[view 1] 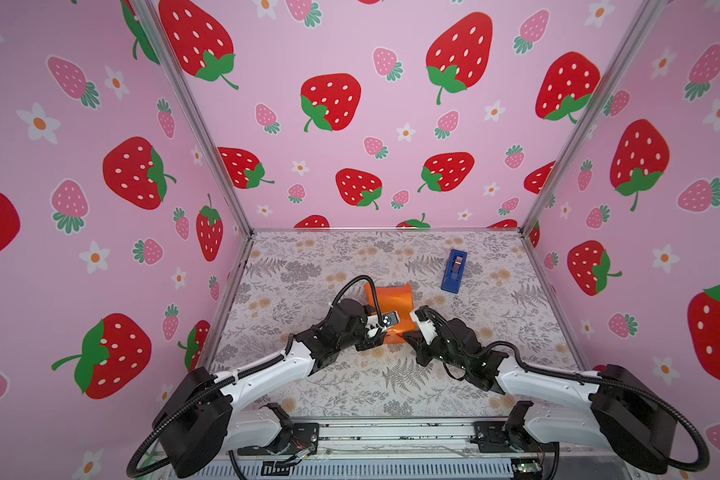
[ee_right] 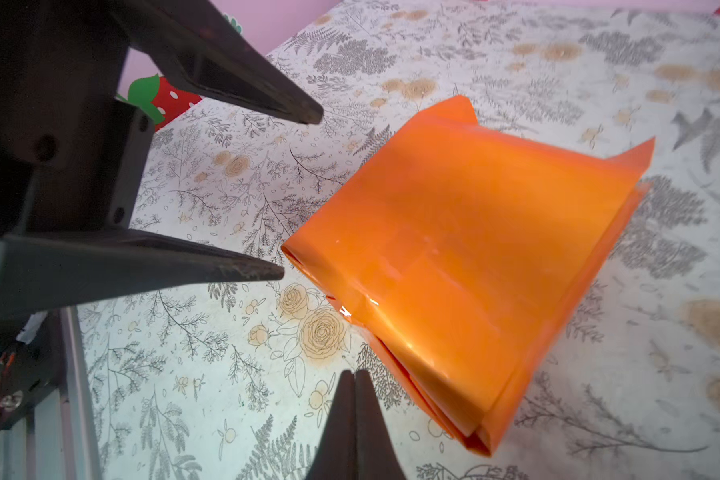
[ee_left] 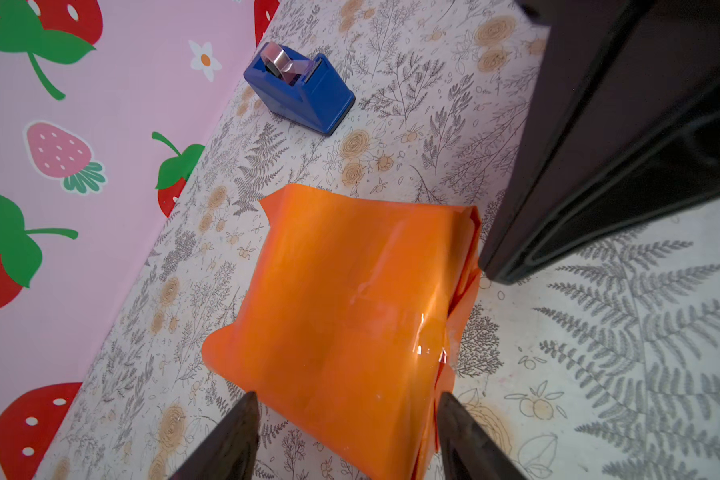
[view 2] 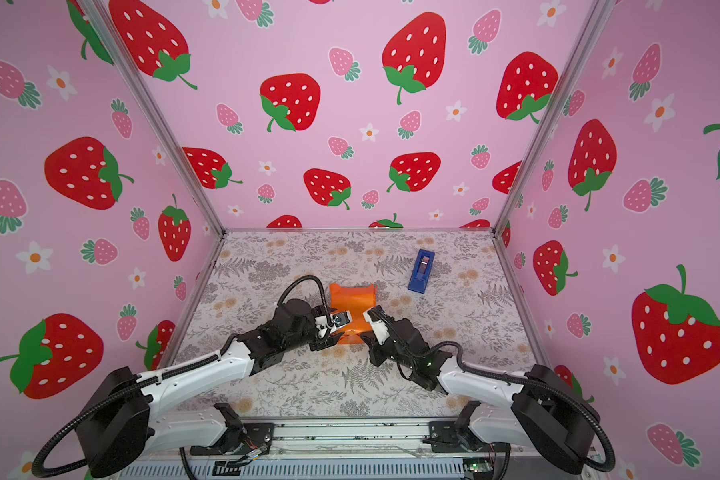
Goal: Wrap the gift box in paper
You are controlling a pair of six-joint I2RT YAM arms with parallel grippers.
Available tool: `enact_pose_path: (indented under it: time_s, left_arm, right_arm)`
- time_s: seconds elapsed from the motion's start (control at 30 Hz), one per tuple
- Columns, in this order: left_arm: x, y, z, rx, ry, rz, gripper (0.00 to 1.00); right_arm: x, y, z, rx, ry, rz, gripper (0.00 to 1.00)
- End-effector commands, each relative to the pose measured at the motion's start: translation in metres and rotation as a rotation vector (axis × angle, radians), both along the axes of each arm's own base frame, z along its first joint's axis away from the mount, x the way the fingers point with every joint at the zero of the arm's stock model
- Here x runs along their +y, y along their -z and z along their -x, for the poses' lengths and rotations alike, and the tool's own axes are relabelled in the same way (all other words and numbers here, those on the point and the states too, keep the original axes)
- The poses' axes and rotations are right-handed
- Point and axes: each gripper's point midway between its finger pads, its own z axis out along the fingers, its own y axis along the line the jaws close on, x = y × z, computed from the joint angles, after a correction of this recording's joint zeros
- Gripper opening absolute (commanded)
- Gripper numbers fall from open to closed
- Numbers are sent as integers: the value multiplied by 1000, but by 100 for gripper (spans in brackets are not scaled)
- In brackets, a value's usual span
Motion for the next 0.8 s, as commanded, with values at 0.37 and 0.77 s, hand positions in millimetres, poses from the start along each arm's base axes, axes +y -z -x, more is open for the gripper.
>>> enact_pose_path:
  time_s: [0.37, 0.77]
  left_arm:
    - [-44, -26, -13, 676, -91, 187, 27]
    - [-50, 14, 2, 916, -59, 122, 7]
  right_arm:
    - [5, 37, 0, -577, -214, 351, 0]
    - [34, 29, -4, -600, -257, 279, 0]
